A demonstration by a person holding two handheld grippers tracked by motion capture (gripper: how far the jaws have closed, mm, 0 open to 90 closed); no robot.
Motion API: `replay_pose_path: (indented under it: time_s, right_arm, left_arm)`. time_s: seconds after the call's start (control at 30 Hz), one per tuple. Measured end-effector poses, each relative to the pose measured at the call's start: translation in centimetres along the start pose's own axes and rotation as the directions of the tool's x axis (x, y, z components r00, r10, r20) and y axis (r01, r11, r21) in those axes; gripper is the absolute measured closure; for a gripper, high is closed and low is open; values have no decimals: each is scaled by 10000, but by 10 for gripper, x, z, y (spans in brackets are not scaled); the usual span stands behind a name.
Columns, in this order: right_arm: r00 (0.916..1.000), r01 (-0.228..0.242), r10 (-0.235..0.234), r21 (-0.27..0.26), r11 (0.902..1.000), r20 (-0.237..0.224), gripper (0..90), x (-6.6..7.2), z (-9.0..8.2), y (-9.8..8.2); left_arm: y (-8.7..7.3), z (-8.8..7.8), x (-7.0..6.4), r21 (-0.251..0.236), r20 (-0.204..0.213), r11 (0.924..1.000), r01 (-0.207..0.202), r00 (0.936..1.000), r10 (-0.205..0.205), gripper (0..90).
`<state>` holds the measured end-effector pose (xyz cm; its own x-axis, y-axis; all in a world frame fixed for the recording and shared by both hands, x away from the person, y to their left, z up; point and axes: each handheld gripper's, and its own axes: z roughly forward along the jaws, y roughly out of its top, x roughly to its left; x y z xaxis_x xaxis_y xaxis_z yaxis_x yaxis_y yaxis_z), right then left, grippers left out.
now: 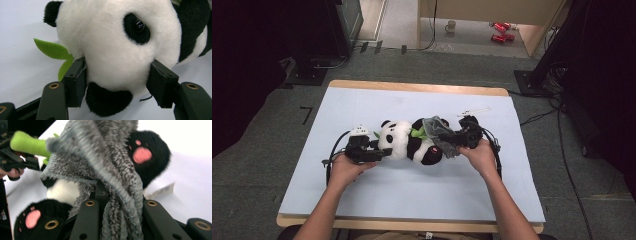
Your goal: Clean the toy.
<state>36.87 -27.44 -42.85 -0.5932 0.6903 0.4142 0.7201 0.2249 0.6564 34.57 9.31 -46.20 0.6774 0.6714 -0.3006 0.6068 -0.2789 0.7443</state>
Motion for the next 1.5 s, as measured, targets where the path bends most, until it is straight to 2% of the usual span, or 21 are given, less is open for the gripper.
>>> replay_pose_path:
  time_s: [0.23, 0.47, 0.57, 0.67, 0.77, 0.9, 1.0, 1.2, 1.33, 1.5]
  right_arm:
    - [9989, -470, 468, 217, 9987, 55, 767, -8, -4, -15]
    - [9937, -894, 832, 843, 9924, 745, 764, -19, -9, -26]
    - [9918, -1080, 1010, 918, 9899, 778, 764, -26, -13, -29]
    - [9903, -1190, 1129, 746, 9901, 812, 765, -27, -22, -28]
    - [9944, -913, 895, 310, 9953, 564, 765, -20, -35, -20]
    - [9989, -146, 160, -325, 9994, 446, 765, -6, -47, -9]
    - [9992, -10, 30, -513, 9987, 390, 765, 1, -48, -2]
    - [9995, 284, -274, -603, 9978, 181, 766, 14, -35, 11]
    - [9975, 710, -711, -416, 9966, -13, 766, 27, -22, 18]
    - [9948, 982, -980, 59, 9952, -262, 763, 37, 1, 21]
  left_arm:
    - [1, 0, 2, -4, 100, 10000, 10, 9999, -10, 373]
    - [3, 2, 7, -107, 279, 9995, 294, 9992, -291, 367]
    - [5, 3, 8, -79, 294, 9996, 286, 9992, -284, 366]
    - [6, 3, 9, -70, 304, 9995, 316, 9990, -314, 367]
    - [5, 3, 9, -69, 314, 9995, 322, 9990, -320, 367]
    - [4, 4, 10, -144, 360, 9993, 344, 9988, -339, 368]
    - [3, 4, 9, -219, 308, 9993, 303, 9991, -296, 368]
    - [1, 4, 6, -270, 201, 9995, 167, 9997, -161, 381]
    - [-1, 4, 5, -372, 72, 9993, 73, 9999, -71, 381]
    - [-5, 3, 0, -316, -201, 9993, -188, 9996, 182, 382]
